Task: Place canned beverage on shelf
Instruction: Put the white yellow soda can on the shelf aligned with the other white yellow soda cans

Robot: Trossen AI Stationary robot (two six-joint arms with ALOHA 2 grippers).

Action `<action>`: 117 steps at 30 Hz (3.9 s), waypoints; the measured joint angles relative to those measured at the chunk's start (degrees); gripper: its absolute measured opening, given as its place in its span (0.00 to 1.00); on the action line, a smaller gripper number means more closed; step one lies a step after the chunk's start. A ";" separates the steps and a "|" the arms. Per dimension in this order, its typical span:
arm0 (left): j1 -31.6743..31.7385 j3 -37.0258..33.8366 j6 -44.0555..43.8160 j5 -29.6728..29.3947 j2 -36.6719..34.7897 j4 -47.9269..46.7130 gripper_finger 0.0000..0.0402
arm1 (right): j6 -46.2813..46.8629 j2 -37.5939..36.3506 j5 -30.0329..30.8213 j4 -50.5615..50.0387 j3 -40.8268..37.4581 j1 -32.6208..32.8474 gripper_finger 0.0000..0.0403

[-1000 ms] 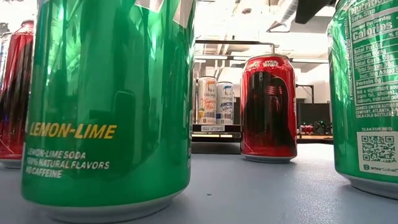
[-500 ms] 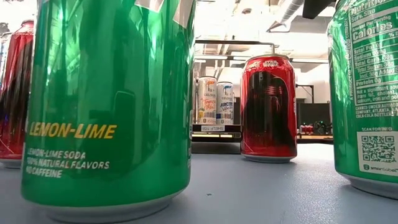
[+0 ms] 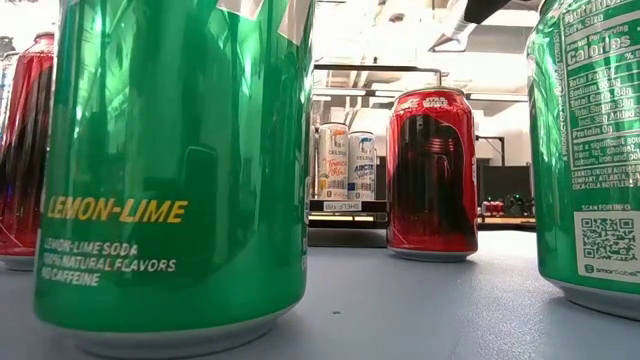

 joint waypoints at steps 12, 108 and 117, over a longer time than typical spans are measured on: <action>0.01 0.13 -7.19 3.80 4.67 2.20 0.83 | -0.10 0.00 6.28 1.89 0.00 -0.13 0.64; -1.73 -6.62 3.73 15.46 14.04 10.61 0.83 | -2.60 5.62 10.10 13.40 -0.04 2.12 0.63; -1.73 -6.75 6.01 13.31 14.04 10.81 0.80 | -2.59 5.62 10.10 13.41 -0.04 2.01 0.63</action>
